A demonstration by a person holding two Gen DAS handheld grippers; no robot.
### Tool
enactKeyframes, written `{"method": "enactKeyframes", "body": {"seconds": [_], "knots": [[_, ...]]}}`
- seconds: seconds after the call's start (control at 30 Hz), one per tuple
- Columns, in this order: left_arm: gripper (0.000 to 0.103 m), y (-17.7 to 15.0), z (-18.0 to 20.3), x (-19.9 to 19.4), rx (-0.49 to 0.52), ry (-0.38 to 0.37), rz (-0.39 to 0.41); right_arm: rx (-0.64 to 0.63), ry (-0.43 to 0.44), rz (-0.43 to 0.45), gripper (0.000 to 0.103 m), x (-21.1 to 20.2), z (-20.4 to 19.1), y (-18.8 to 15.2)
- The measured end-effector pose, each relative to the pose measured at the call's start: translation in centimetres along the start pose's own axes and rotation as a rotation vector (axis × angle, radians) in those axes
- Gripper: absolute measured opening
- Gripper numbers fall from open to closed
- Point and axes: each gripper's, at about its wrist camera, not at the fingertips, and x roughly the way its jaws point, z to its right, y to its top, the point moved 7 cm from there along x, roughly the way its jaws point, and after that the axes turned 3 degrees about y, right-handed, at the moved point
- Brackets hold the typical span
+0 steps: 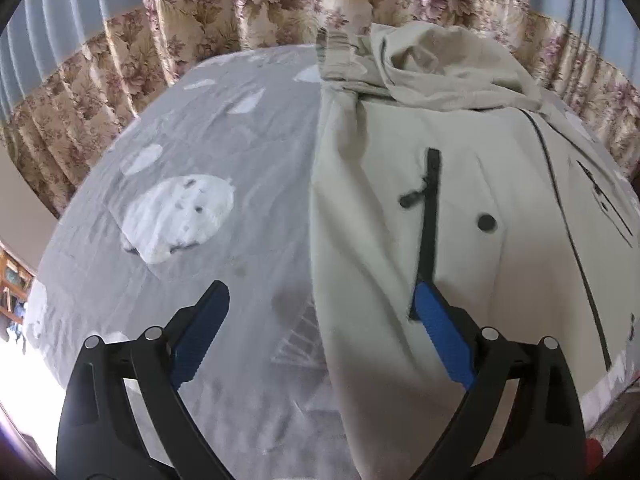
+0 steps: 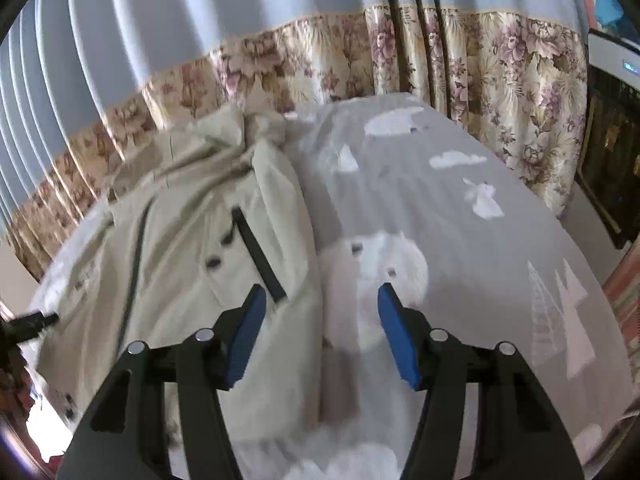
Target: Fold large clothes
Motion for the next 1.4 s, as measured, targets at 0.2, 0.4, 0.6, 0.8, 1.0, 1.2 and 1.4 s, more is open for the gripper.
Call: {"method": "enactKeyframes", "body": {"seconds": [0.2, 0.4, 0.6, 0.8, 1.0, 1.2, 1.4], "knots": [[0.089, -0.9, 2.9, -0.1, 0.002, -0.198, -0.044, 0.041, 0.063, -0.070, 0.059, 0.5, -0.5, -2.5], [0.040, 0.7, 5.9, 0.8, 0.099, -0.184, -0.008, -0.056, 0.068, -0.139, 0.023, 3.3, -3.3, -2.4], [0.002, 5.3, 3.0, -1.9, 0.014, -0.281, 0.083, -0.072, 0.241, -0.044, 0.004, -0.3, -6.2, 0.2], [0.002, 7.0, 0.6, -8.1, 0.013, -0.332, 0.159, -0.059, 0.379, 0.049, 0.003, -6.9, -8.9, 2.1], [0.000, 10.1, -1.5, -12.5, -0.011, -0.318, 0.227, -0.090, 0.412, 0.133, 0.003, -9.3, -10.7, 6.5], [0.000, 15.6, -2.6, -9.9, -0.019, -0.237, 0.192, -0.108, 0.340, 0.098, 0.003, -3.5, -10.9, 11.7], [0.052, 11.3, -0.3, -4.5, 0.070, -0.186, 0.073, -0.126, 0.236, -0.024, 0.005, -0.3, -9.2, 9.9]]}}
